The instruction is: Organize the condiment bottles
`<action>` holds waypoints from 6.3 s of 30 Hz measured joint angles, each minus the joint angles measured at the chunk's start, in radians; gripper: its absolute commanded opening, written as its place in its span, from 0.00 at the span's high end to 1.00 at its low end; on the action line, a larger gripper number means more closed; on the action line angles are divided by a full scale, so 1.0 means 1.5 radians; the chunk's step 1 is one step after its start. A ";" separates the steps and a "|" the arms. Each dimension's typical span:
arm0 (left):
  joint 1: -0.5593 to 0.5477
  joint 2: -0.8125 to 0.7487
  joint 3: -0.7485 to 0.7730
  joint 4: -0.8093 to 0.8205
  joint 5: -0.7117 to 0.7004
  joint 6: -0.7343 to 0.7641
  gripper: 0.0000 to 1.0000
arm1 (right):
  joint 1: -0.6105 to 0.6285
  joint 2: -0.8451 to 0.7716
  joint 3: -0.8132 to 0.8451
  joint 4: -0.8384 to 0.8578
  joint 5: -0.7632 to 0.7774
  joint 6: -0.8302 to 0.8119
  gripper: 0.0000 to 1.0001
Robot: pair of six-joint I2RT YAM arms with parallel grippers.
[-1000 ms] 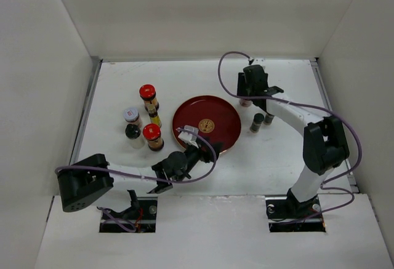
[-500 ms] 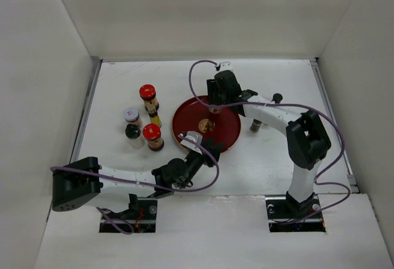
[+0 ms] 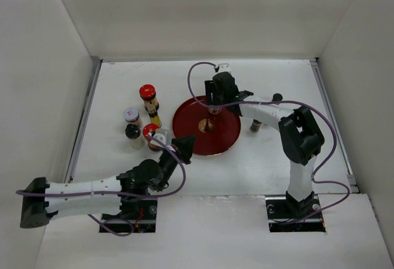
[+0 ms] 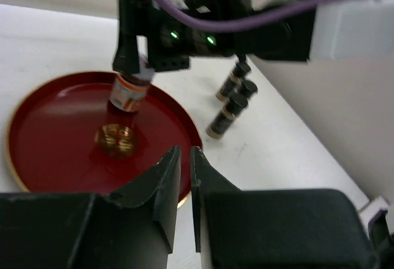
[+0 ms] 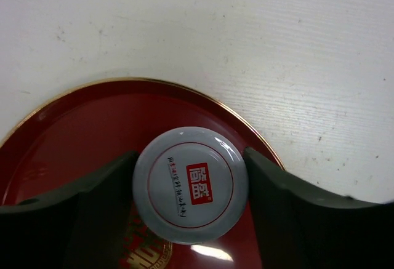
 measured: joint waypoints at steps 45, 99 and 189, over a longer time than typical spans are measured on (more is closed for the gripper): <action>0.583 0.310 0.353 -0.465 0.133 -0.156 0.41 | 0.074 -0.461 -0.536 0.343 -0.037 0.147 0.78; 0.448 0.475 0.516 -0.391 0.151 -0.110 0.88 | 0.079 -0.480 -0.592 0.414 0.012 0.150 0.34; 0.485 0.199 0.226 -0.655 0.165 -0.176 0.32 | 0.075 -0.448 -0.586 0.411 0.033 0.142 0.11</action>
